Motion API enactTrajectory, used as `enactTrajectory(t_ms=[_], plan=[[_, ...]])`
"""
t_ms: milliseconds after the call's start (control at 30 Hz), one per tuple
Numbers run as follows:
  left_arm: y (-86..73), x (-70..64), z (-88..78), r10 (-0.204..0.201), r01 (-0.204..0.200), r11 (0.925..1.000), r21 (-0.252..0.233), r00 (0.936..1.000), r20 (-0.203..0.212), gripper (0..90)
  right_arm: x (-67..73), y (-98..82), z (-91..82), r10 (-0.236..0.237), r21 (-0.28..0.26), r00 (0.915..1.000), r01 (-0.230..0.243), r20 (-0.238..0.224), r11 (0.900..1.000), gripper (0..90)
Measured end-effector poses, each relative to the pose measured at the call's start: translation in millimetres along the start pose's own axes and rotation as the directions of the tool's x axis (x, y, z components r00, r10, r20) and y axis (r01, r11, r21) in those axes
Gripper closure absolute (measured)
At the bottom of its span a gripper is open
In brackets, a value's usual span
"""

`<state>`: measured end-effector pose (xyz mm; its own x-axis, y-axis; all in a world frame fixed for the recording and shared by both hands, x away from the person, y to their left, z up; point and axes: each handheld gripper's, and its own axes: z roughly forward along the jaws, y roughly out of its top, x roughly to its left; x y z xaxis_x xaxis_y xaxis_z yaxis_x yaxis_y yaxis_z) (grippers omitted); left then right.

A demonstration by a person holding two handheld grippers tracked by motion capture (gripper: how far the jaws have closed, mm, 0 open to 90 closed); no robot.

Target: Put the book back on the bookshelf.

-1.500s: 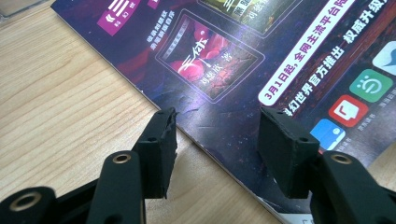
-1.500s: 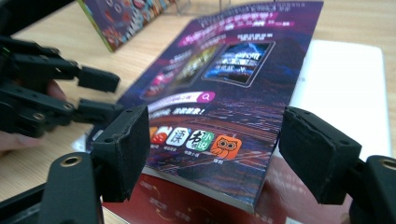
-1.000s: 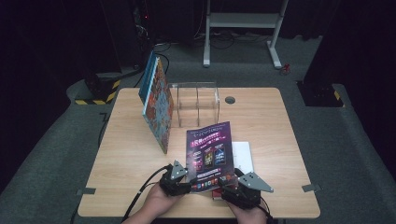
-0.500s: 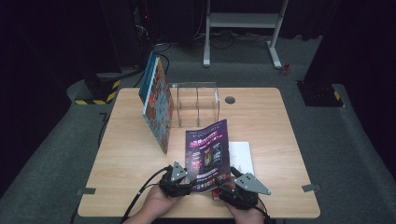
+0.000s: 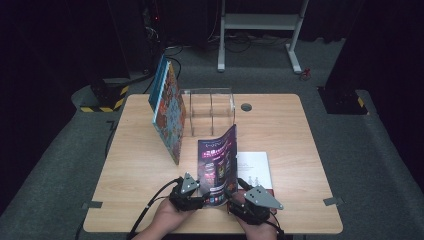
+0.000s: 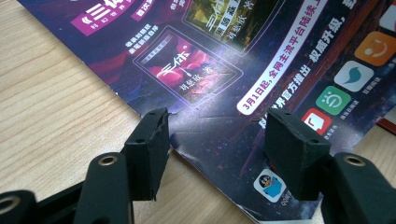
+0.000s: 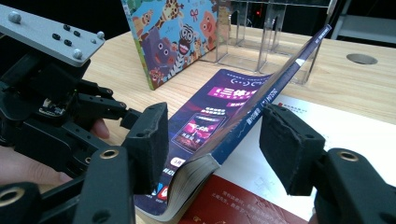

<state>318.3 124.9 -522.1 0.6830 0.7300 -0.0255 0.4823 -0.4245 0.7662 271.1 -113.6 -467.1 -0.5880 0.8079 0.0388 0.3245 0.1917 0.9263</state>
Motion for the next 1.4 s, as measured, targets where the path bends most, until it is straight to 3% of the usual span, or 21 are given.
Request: enactTrajectory(t_ms=[433,667,867,1033,1067,1100,1300,1400], plan=[[-0.6,-0.8,-1.3,0.005,-0.005,1.0,0.007,0.9999,-0.01,40.5,-2.7,5.3,4.0,0.024,0.012,0.9997,-0.024,-0.009,1.0,48.7],[-2.8,0.9,-4.9,0.015,-0.015,0.9998,0.012,0.9999,-0.008,42.8,-9.1,5.6,8.6,0.08,0.025,0.9967,-0.08,-0.014,0.997,46.4],[-5.9,0.9,-8.6,0.027,-0.027,0.9996,0.011,0.9996,0.001,44.1,-8.6,5.4,11.6,0.091,0.027,0.9955,-0.091,-0.025,0.996,46.3],[-8.5,-3.6,-12.5,0.076,-0.076,0.9971,-0.003,0.997,0.014,51.7,-8.4,5.4,13.8,0.093,0.03,0.9952,-0.093,-0.027,0.995,46.5],[-8.5,-3.6,-12.5,0.076,-0.076,0.9971,-0.003,0.997,0.014,59.8,-8.4,5.4,13.8,0.093,0.03,0.9952,-0.093,-0.027,0.995,46.5],[-9.4,-8.0,-13.2,0.101,-0.101,0.9949,-0.008,0.9949,0.005,62.4,-8.7,5.6,14.4,0.097,0.035,0.9949,-0.096,-0.028,0.995,46.5],[-9.7,-6.0,-13.2,0.082,-0.082,0.9966,-0.008,0.9966,0.014,62.4,-11.2,3.9,16.8,0.119,0.059,0.9922,-0.116,-0.038,0.991,52.3],[-9.8,-5.8,-13.3,0.078,-0.078,0.9969,-0.008,0.9968,0.016,62.0,-9.0,1.1,20.5,0.106,0.08,0.9934,-0.102,-0.045,0.992,54.5]])
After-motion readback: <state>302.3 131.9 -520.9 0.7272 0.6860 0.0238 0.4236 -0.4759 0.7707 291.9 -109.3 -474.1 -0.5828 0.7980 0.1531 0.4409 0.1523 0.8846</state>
